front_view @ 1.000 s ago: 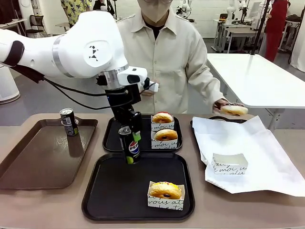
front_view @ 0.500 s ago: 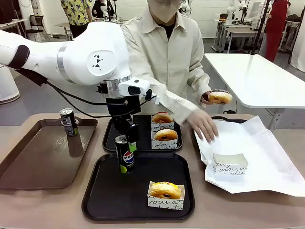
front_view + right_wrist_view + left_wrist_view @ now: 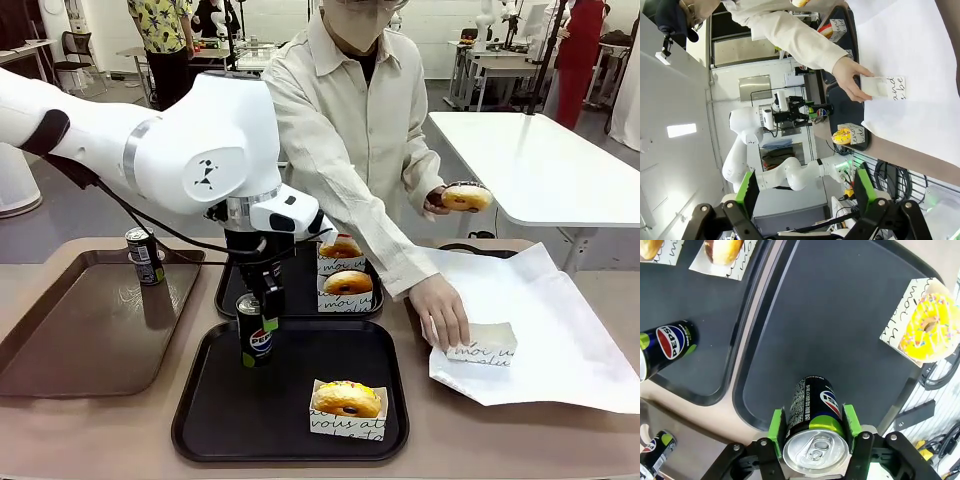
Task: Set up donuts and drinks on trays.
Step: Pick up one Pepsi coke from the Handle tray and place it on the Flat Tray without a Pepsi coke.
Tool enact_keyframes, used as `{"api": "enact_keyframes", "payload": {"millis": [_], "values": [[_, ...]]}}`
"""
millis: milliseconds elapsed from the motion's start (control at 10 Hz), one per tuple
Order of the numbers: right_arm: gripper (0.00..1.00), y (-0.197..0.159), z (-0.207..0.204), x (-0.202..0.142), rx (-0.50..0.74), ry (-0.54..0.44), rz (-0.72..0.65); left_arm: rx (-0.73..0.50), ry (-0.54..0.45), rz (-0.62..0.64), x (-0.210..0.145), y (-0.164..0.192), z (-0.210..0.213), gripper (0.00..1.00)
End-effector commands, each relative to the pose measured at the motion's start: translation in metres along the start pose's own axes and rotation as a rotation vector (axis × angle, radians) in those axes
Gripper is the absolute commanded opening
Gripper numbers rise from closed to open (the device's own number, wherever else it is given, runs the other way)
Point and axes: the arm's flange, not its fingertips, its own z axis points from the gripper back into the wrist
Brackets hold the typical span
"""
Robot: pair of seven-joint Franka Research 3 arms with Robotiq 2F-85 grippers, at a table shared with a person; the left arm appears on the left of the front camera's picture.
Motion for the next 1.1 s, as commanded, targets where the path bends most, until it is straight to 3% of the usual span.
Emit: {"api": "enact_keyframes", "payload": {"millis": [0,1000], "values": [[1.00,0.001,-0.001,0.001,0.022,-0.006,0.012,0.046,-0.031,-0.007,-0.007,0.000,-0.002,0.57],[1.00,0.001,-0.001,0.001,0.022,-0.006,0.012,0.102,-0.042,-0.008,-0.006,0.006,-0.022,0.57]]}}
